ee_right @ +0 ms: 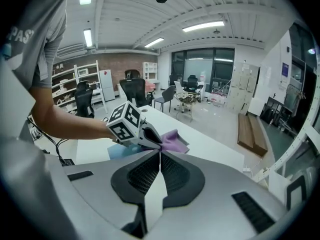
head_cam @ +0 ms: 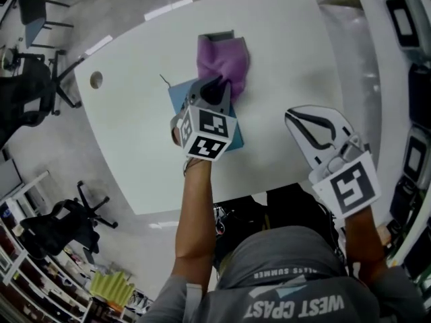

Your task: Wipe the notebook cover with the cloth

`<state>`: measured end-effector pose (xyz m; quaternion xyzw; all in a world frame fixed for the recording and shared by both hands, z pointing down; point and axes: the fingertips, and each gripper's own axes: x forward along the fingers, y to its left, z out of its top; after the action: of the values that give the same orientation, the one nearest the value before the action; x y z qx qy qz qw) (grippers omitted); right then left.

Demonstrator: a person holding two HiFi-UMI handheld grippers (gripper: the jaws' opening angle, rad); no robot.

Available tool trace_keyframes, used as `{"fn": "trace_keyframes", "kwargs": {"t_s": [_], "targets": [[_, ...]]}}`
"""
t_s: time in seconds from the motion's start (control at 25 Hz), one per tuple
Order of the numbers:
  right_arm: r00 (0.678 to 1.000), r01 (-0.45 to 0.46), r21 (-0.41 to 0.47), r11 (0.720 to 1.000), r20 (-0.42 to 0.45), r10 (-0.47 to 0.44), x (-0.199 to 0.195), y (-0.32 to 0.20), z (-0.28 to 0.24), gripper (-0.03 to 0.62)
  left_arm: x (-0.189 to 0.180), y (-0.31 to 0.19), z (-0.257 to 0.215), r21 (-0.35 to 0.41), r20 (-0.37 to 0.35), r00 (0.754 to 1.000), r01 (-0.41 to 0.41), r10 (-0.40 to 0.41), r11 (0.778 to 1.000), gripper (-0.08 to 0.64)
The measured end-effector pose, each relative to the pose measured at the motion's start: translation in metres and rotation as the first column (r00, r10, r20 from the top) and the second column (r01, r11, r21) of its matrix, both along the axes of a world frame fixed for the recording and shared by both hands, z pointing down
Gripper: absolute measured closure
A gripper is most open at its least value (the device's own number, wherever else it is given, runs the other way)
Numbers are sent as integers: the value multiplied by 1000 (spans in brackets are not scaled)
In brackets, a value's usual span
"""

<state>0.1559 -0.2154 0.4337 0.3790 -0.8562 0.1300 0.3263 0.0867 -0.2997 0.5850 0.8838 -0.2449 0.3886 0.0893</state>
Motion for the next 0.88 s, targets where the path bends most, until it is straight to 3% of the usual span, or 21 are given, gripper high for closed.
{"fn": "trace_keyframes", "kwargs": {"t_s": [0.24, 0.4, 0.68, 0.88], "targets": [[1000, -10, 0, 1000, 3, 10, 10, 5, 0, 560, 11, 9, 0, 3, -8, 1000, -15, 15, 1000, 514], [1000, 24, 4, 1000, -3, -24, -6, -3, 0, 560, -28, 5, 2, 8, 28, 999, 27, -27, 1000, 514], [993, 119, -2, 993, 0, -119, -57, -12, 3, 560, -123, 7, 7, 11, 74, 982, 172, -172, 985, 514], [990, 141, 9, 990, 7, -141, -73, -18, -1, 560, -127, 13, 5, 15, 88, 982, 165, -165, 986, 514]]}}
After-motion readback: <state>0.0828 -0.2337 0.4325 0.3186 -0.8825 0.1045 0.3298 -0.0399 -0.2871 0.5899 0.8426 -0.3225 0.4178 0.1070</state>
